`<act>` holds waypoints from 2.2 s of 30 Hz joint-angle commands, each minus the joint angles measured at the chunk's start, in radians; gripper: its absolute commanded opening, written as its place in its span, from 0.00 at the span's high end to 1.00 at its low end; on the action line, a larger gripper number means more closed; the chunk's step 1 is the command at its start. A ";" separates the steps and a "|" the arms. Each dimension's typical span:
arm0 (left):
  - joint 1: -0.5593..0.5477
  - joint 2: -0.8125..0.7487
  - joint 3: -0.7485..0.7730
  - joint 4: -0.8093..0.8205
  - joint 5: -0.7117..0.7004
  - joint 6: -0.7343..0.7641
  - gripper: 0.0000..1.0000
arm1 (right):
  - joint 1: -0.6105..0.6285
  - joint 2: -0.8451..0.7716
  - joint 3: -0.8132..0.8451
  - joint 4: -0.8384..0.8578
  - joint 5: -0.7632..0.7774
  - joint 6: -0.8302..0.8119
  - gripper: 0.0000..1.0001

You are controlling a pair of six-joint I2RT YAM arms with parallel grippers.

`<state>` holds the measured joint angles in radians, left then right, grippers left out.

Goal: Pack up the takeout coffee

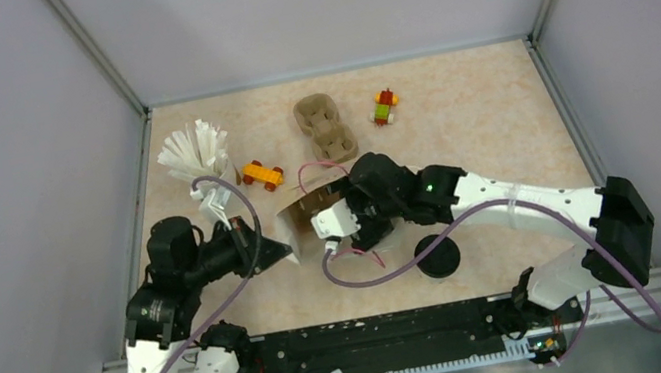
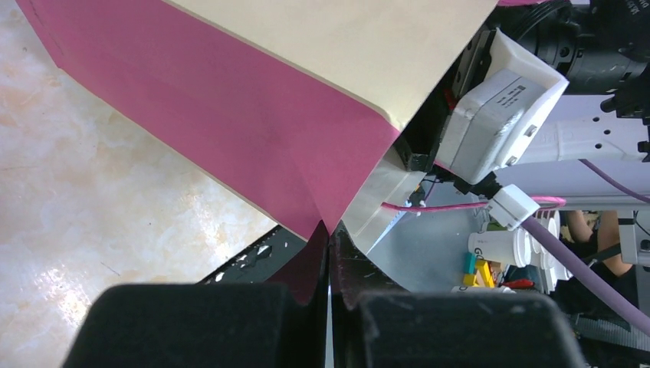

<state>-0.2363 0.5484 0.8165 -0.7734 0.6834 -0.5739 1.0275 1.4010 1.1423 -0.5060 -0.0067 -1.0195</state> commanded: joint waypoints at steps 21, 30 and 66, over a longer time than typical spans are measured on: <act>0.000 0.065 0.125 -0.102 0.022 -0.004 1.00 | -0.012 -0.057 0.167 -0.183 -0.132 0.158 0.22; 0.000 0.087 0.161 -0.154 0.048 -0.054 1.00 | -0.008 -0.078 0.225 -0.200 -0.123 0.232 0.28; 0.000 0.178 0.393 -0.241 -0.082 -0.057 0.67 | -0.012 -0.157 0.301 0.015 0.172 0.598 0.33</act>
<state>-0.2363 0.7387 1.1500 -1.0836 0.6308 -0.6312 1.0245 1.2732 1.4342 -0.5732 0.0788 -0.4889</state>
